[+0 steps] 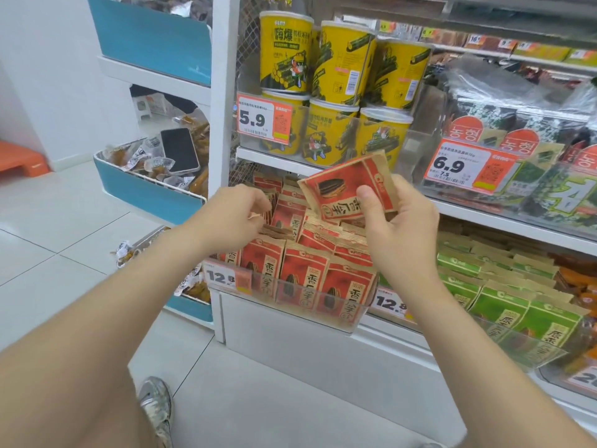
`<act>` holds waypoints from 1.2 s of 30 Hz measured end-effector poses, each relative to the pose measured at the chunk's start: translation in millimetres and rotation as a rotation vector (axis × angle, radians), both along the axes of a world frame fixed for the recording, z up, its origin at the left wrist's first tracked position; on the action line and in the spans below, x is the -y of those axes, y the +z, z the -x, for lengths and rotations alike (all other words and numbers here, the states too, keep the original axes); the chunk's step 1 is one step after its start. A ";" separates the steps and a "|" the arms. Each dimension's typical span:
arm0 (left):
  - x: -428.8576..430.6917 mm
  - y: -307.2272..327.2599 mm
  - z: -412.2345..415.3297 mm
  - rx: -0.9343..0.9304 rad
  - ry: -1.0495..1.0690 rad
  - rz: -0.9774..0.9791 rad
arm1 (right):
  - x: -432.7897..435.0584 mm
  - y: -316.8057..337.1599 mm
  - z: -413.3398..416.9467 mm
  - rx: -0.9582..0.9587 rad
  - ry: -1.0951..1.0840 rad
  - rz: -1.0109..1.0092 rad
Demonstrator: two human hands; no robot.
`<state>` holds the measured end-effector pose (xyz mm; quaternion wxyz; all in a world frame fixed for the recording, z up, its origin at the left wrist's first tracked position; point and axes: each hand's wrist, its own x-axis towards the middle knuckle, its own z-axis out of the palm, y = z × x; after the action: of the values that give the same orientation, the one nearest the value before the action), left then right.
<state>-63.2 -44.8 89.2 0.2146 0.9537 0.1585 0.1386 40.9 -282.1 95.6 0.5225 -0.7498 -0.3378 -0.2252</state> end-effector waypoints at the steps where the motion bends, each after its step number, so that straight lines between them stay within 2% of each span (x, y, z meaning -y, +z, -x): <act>1: -2.1 -2.1 -4.6 -0.009 -0.032 -0.036 | -8.6 1.0 -4.0 0.023 0.020 0.044; 3: -4.2 -11.9 -11.4 -0.009 -0.053 -0.083 | -27.9 2.3 -12.7 0.043 0.072 0.140; 9: -11.7 -27.3 -24.2 -0.120 -0.067 -0.016 | -81.5 -8.6 -42.1 0.127 0.126 0.390; 15: -23.3 -33.3 -37.7 -0.080 0.001 0.027 | -108.7 -37.9 -52.5 0.035 0.082 0.652; 18: -24.2 -33.3 -40.9 -0.071 -0.011 0.025 | -117.6 -37.7 -57.3 -0.055 0.179 0.694; 22: -27.1 -33.0 -42.0 -0.055 -0.017 0.025 | -130.6 -32.0 -64.6 -0.062 0.173 0.813; 27: -26.0 -36.1 -42.5 -0.022 -0.003 0.040 | -137.9 -30.1 -60.7 -0.174 0.224 1.088; 29: -25.5 -39.1 -41.2 0.006 0.000 0.024 | -138.8 -31.0 -63.0 -0.213 0.234 1.114; 32: -26.7 -45.1 -38.2 0.090 0.021 0.008 | -143.2 -35.3 -66.6 -0.237 0.224 1.049; 34: -27.4 -46.7 -36.8 0.104 0.010 -0.033 | -148.2 -37.7 -66.9 -0.237 0.186 0.940; 36: -27.3 -47.8 -36.5 0.042 -0.059 -0.091 | -151.7 -39.0 -66.1 -0.224 0.101 0.757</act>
<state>-26.7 -17.6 41.4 0.1785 0.9636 0.1195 0.1594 107.0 -130.4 56.5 0.2532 -0.8916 -0.3745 0.0243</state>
